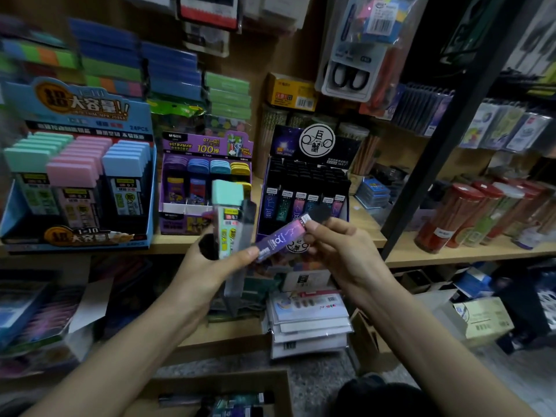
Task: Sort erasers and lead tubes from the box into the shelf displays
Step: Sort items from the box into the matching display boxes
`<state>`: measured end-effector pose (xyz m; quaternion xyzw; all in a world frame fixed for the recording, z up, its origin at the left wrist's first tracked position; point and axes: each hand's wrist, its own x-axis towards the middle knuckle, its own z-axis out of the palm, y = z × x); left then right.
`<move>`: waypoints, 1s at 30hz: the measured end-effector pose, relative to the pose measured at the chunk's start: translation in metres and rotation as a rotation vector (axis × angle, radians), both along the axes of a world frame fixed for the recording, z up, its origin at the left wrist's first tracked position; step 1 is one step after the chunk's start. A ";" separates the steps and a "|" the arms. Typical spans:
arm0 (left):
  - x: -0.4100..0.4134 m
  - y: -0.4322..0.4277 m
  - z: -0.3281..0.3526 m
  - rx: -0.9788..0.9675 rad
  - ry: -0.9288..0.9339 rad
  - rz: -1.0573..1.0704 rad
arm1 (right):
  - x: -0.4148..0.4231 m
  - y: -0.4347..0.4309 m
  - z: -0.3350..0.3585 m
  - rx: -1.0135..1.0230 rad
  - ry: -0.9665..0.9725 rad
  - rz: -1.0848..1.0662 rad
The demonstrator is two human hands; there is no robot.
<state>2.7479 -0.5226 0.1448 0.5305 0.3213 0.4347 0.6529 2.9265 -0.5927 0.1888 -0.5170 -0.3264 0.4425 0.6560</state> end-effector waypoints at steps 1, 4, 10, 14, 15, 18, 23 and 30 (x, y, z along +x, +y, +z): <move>0.003 -0.003 -0.004 0.013 0.047 -0.028 | 0.002 0.002 -0.003 0.002 -0.017 -0.022; 0.013 -0.012 -0.012 0.048 0.079 -0.120 | 0.003 0.004 -0.001 0.009 -0.096 -0.013; 0.023 -0.011 -0.010 0.003 -0.049 -0.119 | 0.056 0.007 0.028 0.088 -0.435 -0.251; 0.021 -0.002 -0.008 -0.013 -0.067 -0.061 | 0.087 0.012 0.036 0.165 -0.699 -0.415; 0.021 -0.001 -0.007 -0.016 -0.066 -0.051 | 0.092 0.015 0.034 0.180 -0.731 -0.427; 0.020 0.002 -0.009 -0.020 -0.059 -0.025 | 0.105 0.026 0.024 0.166 -0.788 -0.428; 0.019 0.004 -0.011 -0.026 -0.095 -0.029 | 0.109 0.041 0.006 0.144 -0.908 -0.305; 0.009 0.009 -0.029 -0.131 -0.106 -0.147 | 0.120 0.050 -0.004 0.094 -0.953 -0.244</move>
